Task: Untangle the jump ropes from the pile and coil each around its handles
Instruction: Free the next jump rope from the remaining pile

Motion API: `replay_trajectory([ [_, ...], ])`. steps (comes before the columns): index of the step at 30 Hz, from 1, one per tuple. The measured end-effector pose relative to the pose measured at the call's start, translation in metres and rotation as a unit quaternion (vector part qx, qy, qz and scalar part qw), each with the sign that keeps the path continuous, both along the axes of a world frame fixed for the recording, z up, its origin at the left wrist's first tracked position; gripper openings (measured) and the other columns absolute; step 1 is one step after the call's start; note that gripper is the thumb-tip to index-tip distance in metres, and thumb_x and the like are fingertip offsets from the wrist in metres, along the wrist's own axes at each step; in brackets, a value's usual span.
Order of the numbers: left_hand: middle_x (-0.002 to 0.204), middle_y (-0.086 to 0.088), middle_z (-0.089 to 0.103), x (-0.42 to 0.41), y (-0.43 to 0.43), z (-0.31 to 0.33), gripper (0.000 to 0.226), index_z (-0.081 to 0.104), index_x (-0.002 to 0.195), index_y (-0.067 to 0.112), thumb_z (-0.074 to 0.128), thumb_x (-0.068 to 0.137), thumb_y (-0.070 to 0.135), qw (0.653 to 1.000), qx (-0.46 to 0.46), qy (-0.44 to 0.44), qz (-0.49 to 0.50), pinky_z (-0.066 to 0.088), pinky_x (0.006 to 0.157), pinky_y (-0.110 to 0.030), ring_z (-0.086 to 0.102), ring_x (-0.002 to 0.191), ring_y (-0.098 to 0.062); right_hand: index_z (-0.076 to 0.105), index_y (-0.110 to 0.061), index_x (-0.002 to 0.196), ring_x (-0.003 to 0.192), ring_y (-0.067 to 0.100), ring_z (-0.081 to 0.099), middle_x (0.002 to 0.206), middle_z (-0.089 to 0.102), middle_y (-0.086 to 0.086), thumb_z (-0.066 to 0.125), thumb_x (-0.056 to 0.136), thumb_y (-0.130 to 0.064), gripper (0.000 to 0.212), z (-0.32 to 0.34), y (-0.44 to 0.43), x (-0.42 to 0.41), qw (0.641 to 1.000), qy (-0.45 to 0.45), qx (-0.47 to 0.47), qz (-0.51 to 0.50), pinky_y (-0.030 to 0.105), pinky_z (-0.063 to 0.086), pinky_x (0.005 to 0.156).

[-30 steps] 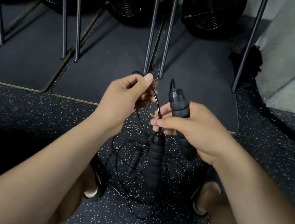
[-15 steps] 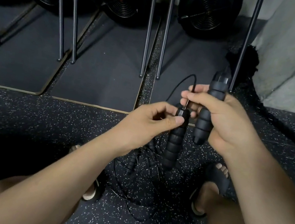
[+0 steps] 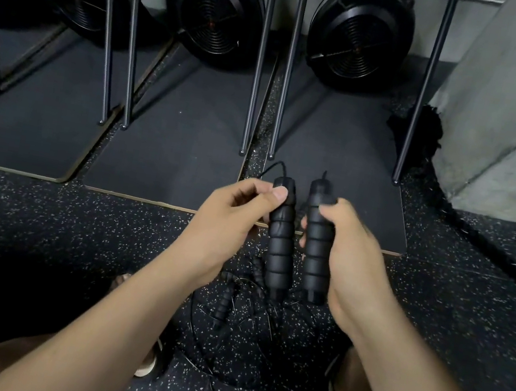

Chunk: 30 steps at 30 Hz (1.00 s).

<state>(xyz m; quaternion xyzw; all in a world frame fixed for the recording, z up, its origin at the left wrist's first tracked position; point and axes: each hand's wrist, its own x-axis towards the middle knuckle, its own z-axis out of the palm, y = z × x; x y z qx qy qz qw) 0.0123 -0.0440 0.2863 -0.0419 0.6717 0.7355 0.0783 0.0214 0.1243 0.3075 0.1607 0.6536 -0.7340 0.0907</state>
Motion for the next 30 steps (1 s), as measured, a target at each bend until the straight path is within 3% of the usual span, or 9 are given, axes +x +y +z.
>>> replay_trajectory([
  [2, 0.092, -0.008, 0.060, -0.001, -0.001, 0.000, 0.029, 0.072, 0.097, 0.015, 0.073, 0.099, 0.045, 1.000, 0.011, -0.006, 0.004, 0.040, 0.087, -0.044, 0.053, 0.088, -0.020, 0.068, -0.008, 0.105, 0.081, 0.014, 0.061, 0.090, 0.069, 0.006, 0.056, 0.104, -0.019, 0.016, 0.002, -0.005, 0.003, 1.000, 0.027, 0.011, 0.011, 0.036, 0.050, 0.075],
  [9, 0.091, -0.006, 0.062, 0.000, -0.003, 0.000, 0.024, 0.075, 0.098, 0.018, 0.071, 0.101, 0.042, 1.000, 0.015, 0.004, -0.005, 0.041, 0.086, -0.044, 0.054, 0.088, -0.019, 0.074, -0.023, 0.111, 0.078, 0.018, 0.061, 0.102, 0.066, 0.027, 0.055, 0.109, -0.020, 0.019, 0.009, -0.009, 0.010, 0.997, 0.062, 0.023, 0.048, 0.023, 0.051, 0.056],
  [13, 0.087, -0.001, 0.062, 0.000, -0.004, 0.002, 0.023, 0.073, 0.095, 0.017, 0.070, 0.103, 0.039, 1.000, 0.024, 0.007, 0.001, 0.041, 0.086, -0.043, 0.054, 0.088, -0.019, 0.076, -0.026, 0.110, 0.084, 0.008, 0.072, 0.102, 0.079, 0.007, 0.057, 0.108, -0.019, 0.020, 0.008, -0.011, 0.009, 0.997, 0.068, 0.020, 0.044, 0.025, 0.059, 0.072],
  [16, 0.088, -0.001, 0.062, 0.001, -0.004, 0.002, 0.027, 0.070, 0.091, 0.012, 0.069, 0.104, 0.035, 0.999, 0.040, 0.013, 0.009, 0.041, 0.087, -0.045, 0.054, 0.089, -0.022, 0.076, -0.027, 0.111, 0.086, 0.008, 0.074, 0.101, 0.081, 0.000, 0.057, 0.109, -0.019, 0.022, 0.007, -0.011, 0.010, 0.996, 0.065, 0.011, 0.052, 0.022, 0.059, 0.068],
  [19, 0.095, -0.006, 0.067, 0.001, -0.002, 0.002, 0.034, 0.070, 0.105, 0.001, 0.068, 0.105, 0.035, 0.999, 0.037, 0.022, 0.011, 0.045, 0.090, -0.049, 0.058, 0.093, -0.024, 0.073, -0.031, 0.124, 0.098, 0.005, 0.075, 0.111, 0.080, -0.005, 0.060, 0.108, -0.020, 0.023, 0.006, -0.010, 0.010, 0.994, 0.077, 0.000, 0.082, 0.018, 0.057, 0.073],
  [22, 0.100, -0.012, 0.070, 0.001, -0.005, 0.002, 0.032, 0.071, 0.109, 0.001, 0.067, 0.105, 0.033, 0.999, 0.046, 0.026, 0.007, 0.050, 0.093, -0.050, 0.062, 0.096, -0.027, 0.061, -0.035, 0.140, 0.112, 0.012, 0.075, 0.122, 0.078, -0.005, 0.076, 0.098, -0.011, 0.052, 0.005, -0.007, 0.013, 0.982, 0.091, -0.010, 0.163, 0.030, 0.062, 0.089],
  [25, 0.092, -0.008, 0.067, -0.001, -0.009, 0.004, 0.032, 0.070, 0.105, 0.004, 0.067, 0.105, 0.036, 0.999, 0.026, 0.034, 0.001, 0.049, 0.075, -0.045, 0.060, 0.086, -0.025, 0.052, -0.036, 0.148, 0.101, 0.033, 0.079, 0.124, 0.076, 0.008, 0.080, 0.091, 0.003, 0.074, 0.005, -0.004, 0.013, 0.976, 0.064, -0.065, 0.196, 0.055, 0.066, 0.086],
  [27, 0.087, 0.000, 0.067, -0.001, -0.011, 0.007, 0.024, 0.072, 0.104, 0.009, 0.066, 0.106, 0.033, 0.999, 0.010, 0.042, 0.000, 0.047, 0.077, -0.042, 0.058, 0.081, -0.016, 0.051, -0.037, 0.149, 0.099, 0.037, 0.079, 0.125, 0.076, 0.010, 0.079, 0.093, 0.001, 0.073, 0.005, -0.003, 0.011, 0.979, 0.059, -0.055, 0.186, 0.057, 0.066, 0.084],
  [30, 0.087, -0.004, 0.064, -0.001, -0.013, 0.008, 0.024, 0.073, 0.104, 0.010, 0.067, 0.106, 0.034, 0.999, 0.006, 0.036, -0.003, 0.047, 0.080, -0.050, 0.056, 0.082, -0.021, 0.047, -0.039, 0.153, 0.099, 0.036, 0.079, 0.125, 0.076, 0.006, 0.076, 0.097, -0.005, 0.072, 0.004, -0.002, 0.009, 0.980, 0.070, -0.035, 0.185, 0.052, 0.067, 0.085],
])
